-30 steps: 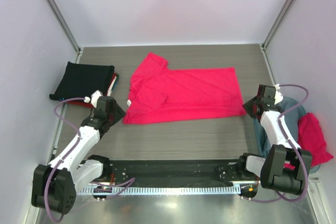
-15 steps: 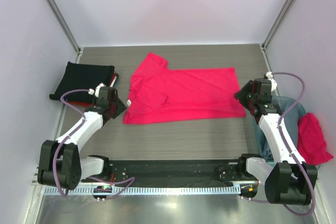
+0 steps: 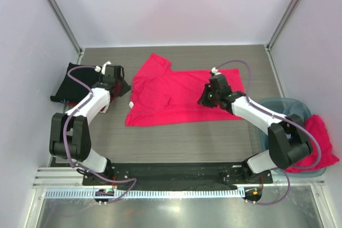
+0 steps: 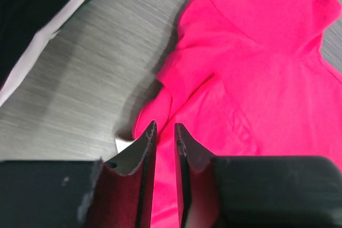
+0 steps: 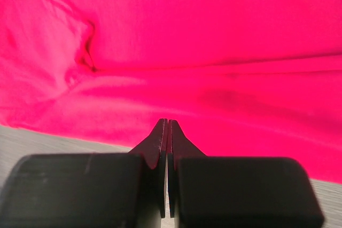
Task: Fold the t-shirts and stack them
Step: Fold the tshirt
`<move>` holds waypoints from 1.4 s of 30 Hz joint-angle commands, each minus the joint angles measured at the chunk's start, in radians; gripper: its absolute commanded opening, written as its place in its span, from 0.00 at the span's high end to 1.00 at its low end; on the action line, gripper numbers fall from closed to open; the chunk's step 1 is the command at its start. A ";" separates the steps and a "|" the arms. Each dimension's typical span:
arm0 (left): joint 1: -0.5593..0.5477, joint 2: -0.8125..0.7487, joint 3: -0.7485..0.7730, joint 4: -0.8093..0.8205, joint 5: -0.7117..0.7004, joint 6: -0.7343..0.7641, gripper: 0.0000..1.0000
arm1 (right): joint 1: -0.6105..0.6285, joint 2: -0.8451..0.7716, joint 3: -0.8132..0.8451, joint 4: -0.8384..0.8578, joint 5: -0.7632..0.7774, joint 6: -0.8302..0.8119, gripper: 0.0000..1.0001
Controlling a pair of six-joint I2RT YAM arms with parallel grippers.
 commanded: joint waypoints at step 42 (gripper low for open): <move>0.006 0.477 0.316 -0.099 -0.143 0.003 1.00 | 0.076 0.160 -0.099 0.068 0.272 -0.054 0.99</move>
